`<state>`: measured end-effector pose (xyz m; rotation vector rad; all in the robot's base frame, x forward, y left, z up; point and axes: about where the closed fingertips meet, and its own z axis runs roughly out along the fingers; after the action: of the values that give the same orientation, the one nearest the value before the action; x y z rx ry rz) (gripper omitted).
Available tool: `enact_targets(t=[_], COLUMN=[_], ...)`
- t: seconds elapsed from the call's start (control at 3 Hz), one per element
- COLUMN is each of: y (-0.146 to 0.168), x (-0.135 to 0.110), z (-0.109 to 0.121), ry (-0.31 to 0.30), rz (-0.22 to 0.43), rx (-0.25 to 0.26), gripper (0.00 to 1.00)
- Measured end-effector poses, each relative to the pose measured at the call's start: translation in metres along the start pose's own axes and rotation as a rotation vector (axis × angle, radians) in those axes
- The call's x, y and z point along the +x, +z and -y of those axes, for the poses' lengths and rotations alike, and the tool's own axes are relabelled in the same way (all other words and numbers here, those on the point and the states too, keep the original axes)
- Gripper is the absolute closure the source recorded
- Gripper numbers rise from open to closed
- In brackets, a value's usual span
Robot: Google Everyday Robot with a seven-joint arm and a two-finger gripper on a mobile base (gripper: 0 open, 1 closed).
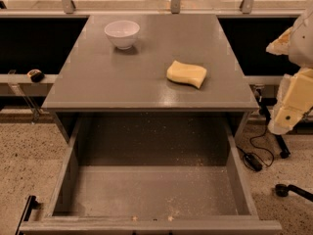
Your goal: Place sponge into top drawer
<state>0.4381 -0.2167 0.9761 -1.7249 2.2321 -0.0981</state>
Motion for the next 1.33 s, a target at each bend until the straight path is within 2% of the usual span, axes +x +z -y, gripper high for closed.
enact_targets(t=[0.33,1.0,1.33], y=[0.0,0.058,0.096], x=[0.0,-0.048,-0.07], z=[0.0,0.074,0.106], ry=[0.0,-0.055,-0.044], rz=[0.0,-0.011,0.017], rx=[0.0,-0.069,-0.104], gripper=[0.0,0.0,0.0])
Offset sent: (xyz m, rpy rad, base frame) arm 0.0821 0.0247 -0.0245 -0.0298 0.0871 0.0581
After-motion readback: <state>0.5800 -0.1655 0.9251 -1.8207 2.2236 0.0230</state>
